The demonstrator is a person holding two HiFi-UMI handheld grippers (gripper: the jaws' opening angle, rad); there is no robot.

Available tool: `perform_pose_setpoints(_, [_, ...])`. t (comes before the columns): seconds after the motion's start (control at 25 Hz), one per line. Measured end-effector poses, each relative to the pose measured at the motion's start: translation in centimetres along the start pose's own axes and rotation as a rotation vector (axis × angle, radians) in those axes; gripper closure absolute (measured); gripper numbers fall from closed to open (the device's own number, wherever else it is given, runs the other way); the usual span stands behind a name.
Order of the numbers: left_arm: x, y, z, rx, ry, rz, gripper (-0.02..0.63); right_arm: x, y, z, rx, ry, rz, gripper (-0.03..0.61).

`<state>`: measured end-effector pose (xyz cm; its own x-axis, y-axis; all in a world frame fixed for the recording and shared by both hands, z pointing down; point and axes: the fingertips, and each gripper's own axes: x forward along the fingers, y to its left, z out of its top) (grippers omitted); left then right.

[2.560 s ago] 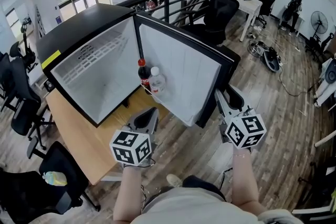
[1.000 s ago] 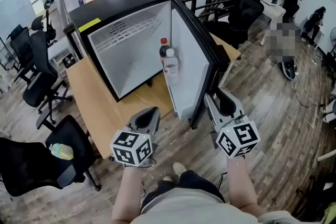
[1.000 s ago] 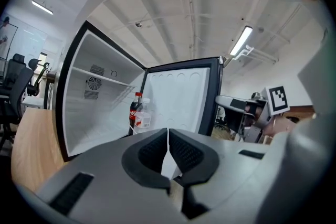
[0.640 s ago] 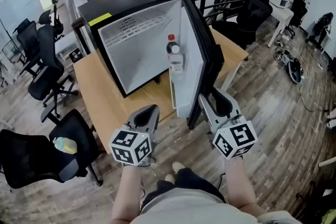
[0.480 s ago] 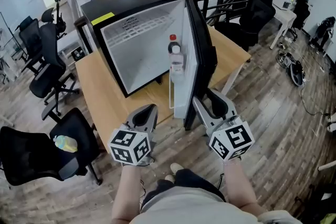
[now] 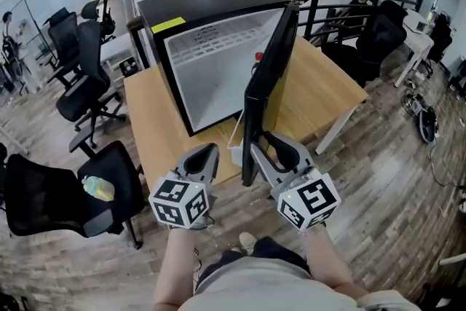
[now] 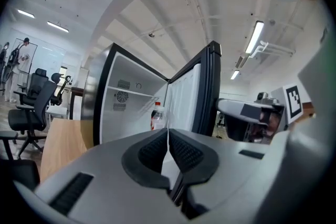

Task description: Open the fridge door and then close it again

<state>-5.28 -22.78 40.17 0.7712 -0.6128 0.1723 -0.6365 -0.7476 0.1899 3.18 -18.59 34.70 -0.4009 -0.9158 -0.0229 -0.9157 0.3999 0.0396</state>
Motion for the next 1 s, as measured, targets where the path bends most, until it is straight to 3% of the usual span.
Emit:
perform_pose_setpoints(0.32, [-1.9,4.4,1.5,-0.010,-0.041,0.130,0.601,5.7,2.1,0.3,-0.006,-0.010,0.139,0.480])
perform_pose_setpoints(0.44, [-2.3,6.1,2.0,-0.011,-0.048,0.168,0.601,7.6,2.6,0.8,0.018,-0.060,0.188,0.546])
perform_pose_setpoints(0.68, [-2.1,9.3,2.9,-0.010,-0.075,0.242,0.601,11.9,2.8,0.7,0.004,-0.047,0.219,0.575])
perform_pose_setpoints(1.0, [-1.2,11.8,4.0,0.000,-0.076,0.280,0.601,15.9,2.8,0.5,-0.011,-0.038,0.262,0.578])
